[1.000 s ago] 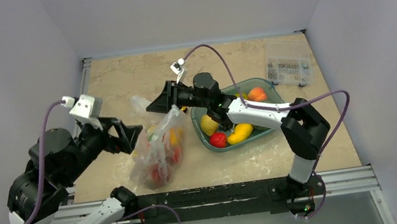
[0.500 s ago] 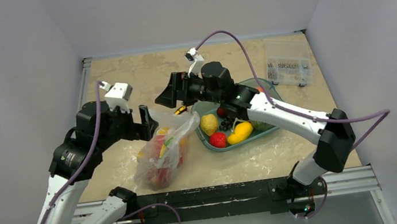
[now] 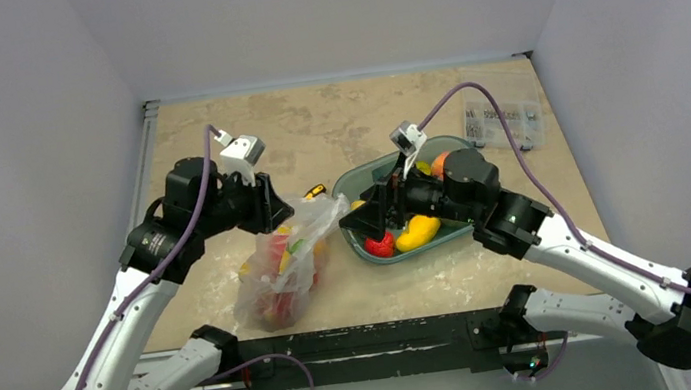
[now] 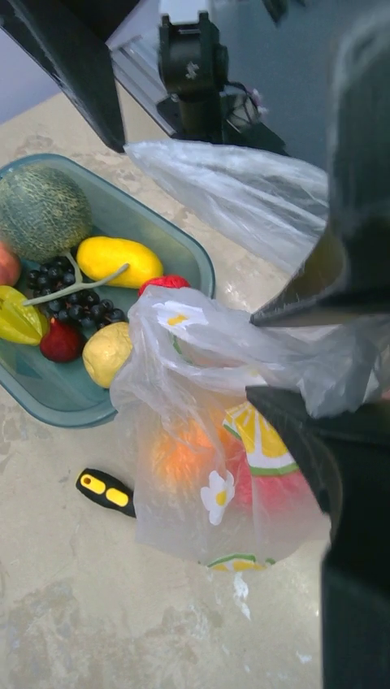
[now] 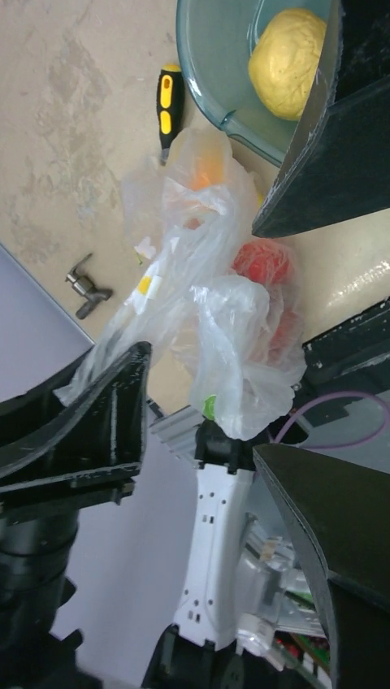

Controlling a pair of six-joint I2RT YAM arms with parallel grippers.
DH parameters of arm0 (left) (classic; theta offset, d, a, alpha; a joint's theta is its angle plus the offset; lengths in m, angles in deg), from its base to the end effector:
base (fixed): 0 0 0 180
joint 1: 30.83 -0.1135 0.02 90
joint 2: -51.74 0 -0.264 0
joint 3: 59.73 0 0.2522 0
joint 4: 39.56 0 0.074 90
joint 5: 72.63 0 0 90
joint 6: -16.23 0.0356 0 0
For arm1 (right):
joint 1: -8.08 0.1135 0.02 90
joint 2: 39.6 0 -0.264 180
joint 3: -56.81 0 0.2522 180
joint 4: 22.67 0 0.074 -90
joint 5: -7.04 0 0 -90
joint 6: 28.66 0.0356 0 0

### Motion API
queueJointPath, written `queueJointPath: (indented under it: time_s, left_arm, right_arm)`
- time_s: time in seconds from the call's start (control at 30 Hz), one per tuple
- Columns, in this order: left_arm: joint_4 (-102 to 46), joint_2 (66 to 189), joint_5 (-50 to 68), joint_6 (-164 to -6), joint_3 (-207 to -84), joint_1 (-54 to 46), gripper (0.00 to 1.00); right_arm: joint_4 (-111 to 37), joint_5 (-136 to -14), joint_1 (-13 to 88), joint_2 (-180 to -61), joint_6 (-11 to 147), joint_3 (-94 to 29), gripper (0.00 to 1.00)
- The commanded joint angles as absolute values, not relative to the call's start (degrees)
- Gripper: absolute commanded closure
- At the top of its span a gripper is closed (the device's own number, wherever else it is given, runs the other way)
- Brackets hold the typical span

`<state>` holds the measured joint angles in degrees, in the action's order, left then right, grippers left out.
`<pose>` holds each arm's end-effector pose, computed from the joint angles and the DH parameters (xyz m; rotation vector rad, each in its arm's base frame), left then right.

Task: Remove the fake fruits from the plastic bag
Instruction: Adjust the plastic bag at the center of the board.

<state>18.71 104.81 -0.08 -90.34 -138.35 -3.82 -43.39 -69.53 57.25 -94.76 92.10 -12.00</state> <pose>0.1553 -0.0911 0.3750 0.3845 2.1784 -0.7610 0.1389 0.1734 0.3763 -0.4838 1.7876 1.2117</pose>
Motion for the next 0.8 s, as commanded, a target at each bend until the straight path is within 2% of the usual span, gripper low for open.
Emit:
queueJointPath:
  time_s: [0.0, 0.07, 0.1, 0.13, 0.3, 0.37, 0.4, 0.43, 0.47, 0.63, 0.77]
  left_arm:
    - [14.2, 105.88, -1.72, -91.66, -140.44, -4.29, 0.78]
    - [14.48, 106.62, -1.88, -91.86, -141.7, -4.29, 0.9]
    - [14.55, 106.83, -1.82, -91.87, -142.35, -4.29, 0.92]
    - [14.78, 107.04, -1.6, -91.89, -143.0, -4.29, 1.0]
    - [16.3, 107.47, 0.74, -90.98, -146.8, -4.29, 1.0]
    - [17.36, 107.26, 3.11, -90.69, -148.35, -4.29, 1.0]
    - [18.1, 107.06, 5.2, -90.84, -149.31, -4.29, 1.0]
    - [18.75, 106.9, 8.13, -91.08, -150.32, -4.29, 1.0]
    - [19.41, 106.78, 11.85, -91.64, -151.43, -4.31, 1.0]
    - [24.72, 109.13, 33.92, -97.33, -159.36, -4.3, 1.0]
    - [26.16, 112.21, 41.82, -100.12, -164.18, -4.37, 1.0]
  right_arm:
    - [-37.0, -62.65, 57.38, -96.38, 87.66, -9.54, 0.01]
    - [-35.37, -61.83, 57.6, -98.67, 86.65, -10.15, 0.01]
    - [-34.05, -60.68, 58.02, -100.13, 86.97, -10.56, 0.03]
    - [-32.82, -59.77, 58.56, -102.37, 87.29, -11.4, 0.08]
    - [-30.44, -65.29, 65.23, -108.59, 86.33, -18.62, 0.21]
    - [-31.8, -66.41, 67.03, -110.72, 86.05, -21.75, 0.51]
    - [-32.04, -66.81, 68.05, -111.59, 86.18, -22.84, 0.72]
    - [-31.66, -66.68, 69.2, -112.26, 86.4, -23.36, 0.89]
    - [-31.02, -66.74, 70.68, -112.81, 86.55, -23.5, 1.0]
    - [-30.29, -73.85, 81.65, -116.09, 84.52, -23.6, 1.0]
    - [-34.8, -76.64, 91.55, -122.01, 77.38, -26.98, 1.0]
